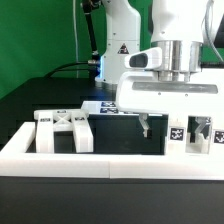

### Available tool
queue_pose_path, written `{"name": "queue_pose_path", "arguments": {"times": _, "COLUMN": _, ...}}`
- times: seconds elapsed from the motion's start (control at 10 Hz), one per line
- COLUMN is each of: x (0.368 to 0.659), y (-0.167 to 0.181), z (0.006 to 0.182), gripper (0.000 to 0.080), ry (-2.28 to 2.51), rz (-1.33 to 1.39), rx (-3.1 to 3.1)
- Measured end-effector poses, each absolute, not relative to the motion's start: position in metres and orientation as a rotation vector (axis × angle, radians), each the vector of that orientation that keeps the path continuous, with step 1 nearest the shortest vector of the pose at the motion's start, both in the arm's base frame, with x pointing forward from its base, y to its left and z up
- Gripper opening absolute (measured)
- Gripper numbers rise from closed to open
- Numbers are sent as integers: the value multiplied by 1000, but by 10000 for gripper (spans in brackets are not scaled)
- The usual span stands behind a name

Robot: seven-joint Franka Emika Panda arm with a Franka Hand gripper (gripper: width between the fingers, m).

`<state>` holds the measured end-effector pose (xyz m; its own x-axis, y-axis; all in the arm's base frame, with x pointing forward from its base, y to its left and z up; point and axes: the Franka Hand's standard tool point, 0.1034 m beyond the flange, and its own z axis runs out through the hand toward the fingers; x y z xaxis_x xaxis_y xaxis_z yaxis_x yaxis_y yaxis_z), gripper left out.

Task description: Assemble chair

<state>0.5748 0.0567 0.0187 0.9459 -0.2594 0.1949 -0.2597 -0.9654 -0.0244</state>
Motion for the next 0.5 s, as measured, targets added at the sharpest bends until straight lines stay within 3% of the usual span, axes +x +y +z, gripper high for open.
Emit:
{"name": "queue_pose_path", "arguments": {"times": 0.1, "x": 573, "y": 58, "z": 16, "gripper": 649, "ry": -418, "rz": 302, "rx": 3097}}
{"name": "queue_pose_path", "arguments": {"times": 0.3, "x": 572, "y": 58, "z": 15, "gripper": 391, "ry": -425, "rz": 299, "rx": 3097}}
{"name": "queue_pose_path", "arguments": {"times": 0.4, "x": 573, "y": 58, "z": 15, "gripper": 391, "ry": -426, "rz": 300, "rx": 3097}}
{"name": "queue_pose_path", "arguments": {"times": 0.5, "x": 573, "y": 58, "z": 15, "gripper": 328, "ry": -426, "rz": 300, "rx": 3097}}
